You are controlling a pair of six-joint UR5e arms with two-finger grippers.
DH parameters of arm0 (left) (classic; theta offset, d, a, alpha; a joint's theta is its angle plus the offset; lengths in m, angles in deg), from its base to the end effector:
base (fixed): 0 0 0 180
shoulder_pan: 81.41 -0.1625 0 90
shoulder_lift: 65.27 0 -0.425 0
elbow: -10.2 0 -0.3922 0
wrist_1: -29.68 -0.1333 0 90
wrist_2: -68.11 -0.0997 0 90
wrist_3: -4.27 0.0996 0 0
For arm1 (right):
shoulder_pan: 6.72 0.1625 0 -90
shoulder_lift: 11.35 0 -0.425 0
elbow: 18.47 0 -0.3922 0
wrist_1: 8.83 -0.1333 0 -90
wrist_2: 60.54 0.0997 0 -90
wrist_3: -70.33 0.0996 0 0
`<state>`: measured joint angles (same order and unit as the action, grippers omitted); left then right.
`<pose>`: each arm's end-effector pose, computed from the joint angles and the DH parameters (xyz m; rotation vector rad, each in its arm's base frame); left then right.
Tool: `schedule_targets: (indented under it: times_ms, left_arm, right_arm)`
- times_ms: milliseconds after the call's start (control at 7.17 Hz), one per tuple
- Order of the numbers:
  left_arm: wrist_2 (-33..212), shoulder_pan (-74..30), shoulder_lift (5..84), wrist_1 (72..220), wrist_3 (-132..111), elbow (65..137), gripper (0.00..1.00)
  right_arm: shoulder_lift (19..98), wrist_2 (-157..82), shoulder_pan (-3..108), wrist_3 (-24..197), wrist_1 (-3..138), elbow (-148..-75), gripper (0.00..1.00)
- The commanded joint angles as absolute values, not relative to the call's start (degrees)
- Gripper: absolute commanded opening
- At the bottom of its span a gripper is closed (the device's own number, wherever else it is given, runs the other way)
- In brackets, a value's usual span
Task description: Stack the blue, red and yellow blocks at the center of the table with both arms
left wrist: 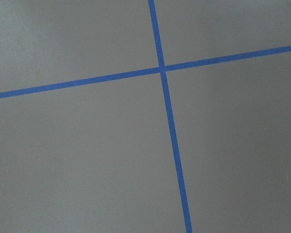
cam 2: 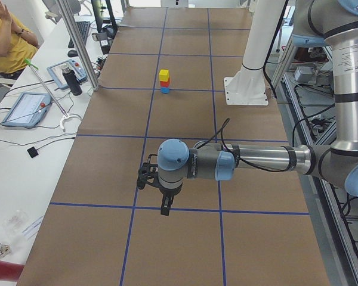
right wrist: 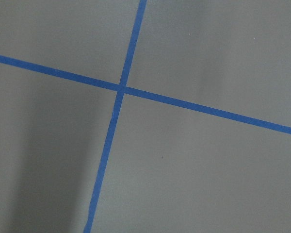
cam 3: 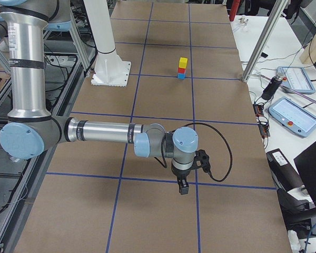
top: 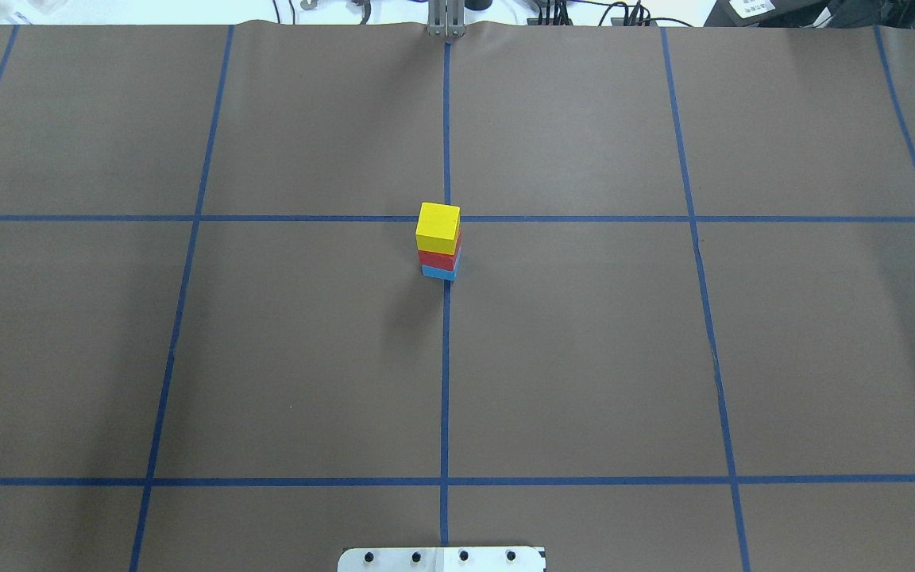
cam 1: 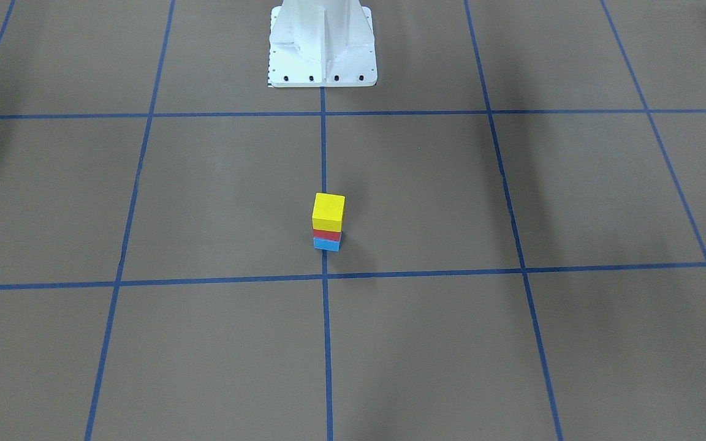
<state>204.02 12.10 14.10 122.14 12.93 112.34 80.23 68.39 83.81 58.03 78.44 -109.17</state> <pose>-0.0872 -0.4134 0.6321 0.1502 0.7899 0.1128 0.0752 -0.4819 0.6676 0.1070 -0.6729 -0.2084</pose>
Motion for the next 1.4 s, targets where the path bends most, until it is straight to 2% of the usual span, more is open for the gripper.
schedule_targets:
  times_ms: [0,1256]
  left_arm:
    - [204.51,12.20,14.00,122.23,13.32,112.07,1.00]
    - [203.99,12.11,14.00,122.23,13.32,112.16,1.00]
  right_arm:
    - [80.32,68.22,83.81,58.03,78.44,-109.17,1.00]
    - [81.45,70.94,83.81,58.47,75.28,-108.74,1.00]
